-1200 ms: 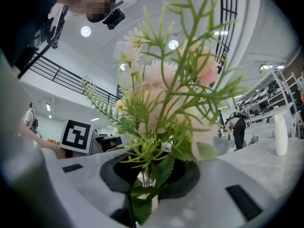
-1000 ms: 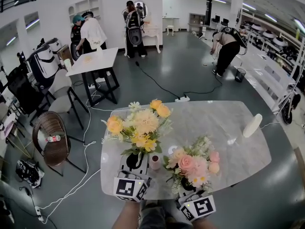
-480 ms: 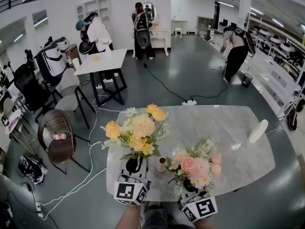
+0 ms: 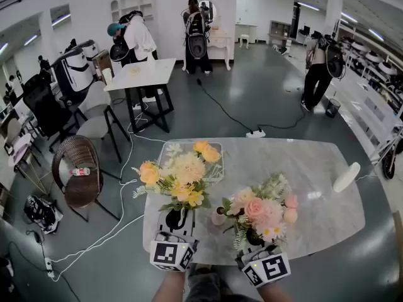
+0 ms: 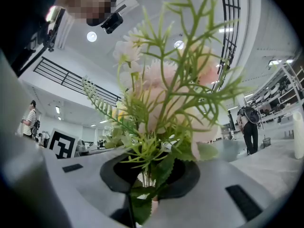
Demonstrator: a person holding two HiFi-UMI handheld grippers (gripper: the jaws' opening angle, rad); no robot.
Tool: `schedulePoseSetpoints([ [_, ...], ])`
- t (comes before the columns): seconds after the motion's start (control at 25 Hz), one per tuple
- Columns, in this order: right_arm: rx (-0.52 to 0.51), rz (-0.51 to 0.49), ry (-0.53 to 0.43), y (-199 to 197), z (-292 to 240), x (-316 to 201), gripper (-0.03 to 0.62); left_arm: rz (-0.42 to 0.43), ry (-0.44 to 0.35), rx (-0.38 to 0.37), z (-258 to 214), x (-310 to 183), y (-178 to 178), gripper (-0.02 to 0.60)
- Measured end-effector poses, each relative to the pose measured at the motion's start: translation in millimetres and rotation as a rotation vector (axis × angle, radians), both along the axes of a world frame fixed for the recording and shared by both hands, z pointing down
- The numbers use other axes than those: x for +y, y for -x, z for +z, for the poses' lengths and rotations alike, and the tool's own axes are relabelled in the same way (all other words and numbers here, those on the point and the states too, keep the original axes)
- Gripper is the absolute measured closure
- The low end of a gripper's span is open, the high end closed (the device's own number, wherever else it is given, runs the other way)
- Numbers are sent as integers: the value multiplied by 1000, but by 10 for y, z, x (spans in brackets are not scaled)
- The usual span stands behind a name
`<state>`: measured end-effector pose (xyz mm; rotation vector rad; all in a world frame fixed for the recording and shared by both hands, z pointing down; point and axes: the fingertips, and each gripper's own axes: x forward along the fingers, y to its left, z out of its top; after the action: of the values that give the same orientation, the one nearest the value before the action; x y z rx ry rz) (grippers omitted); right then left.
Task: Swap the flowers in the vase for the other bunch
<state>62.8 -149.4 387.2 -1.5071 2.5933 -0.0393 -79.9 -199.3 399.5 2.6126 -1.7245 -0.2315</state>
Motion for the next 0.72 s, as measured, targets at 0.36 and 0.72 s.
schedulePoseSetpoints([
  [0.36, -36, -22, -37, -88, -313, -368, 499, -26, 33, 5, 40, -188, -34, 508],
  [0.72, -39, -3, -59, 150, -324, -449, 499, -3, 52, 0, 191, -191, 183, 508],
])
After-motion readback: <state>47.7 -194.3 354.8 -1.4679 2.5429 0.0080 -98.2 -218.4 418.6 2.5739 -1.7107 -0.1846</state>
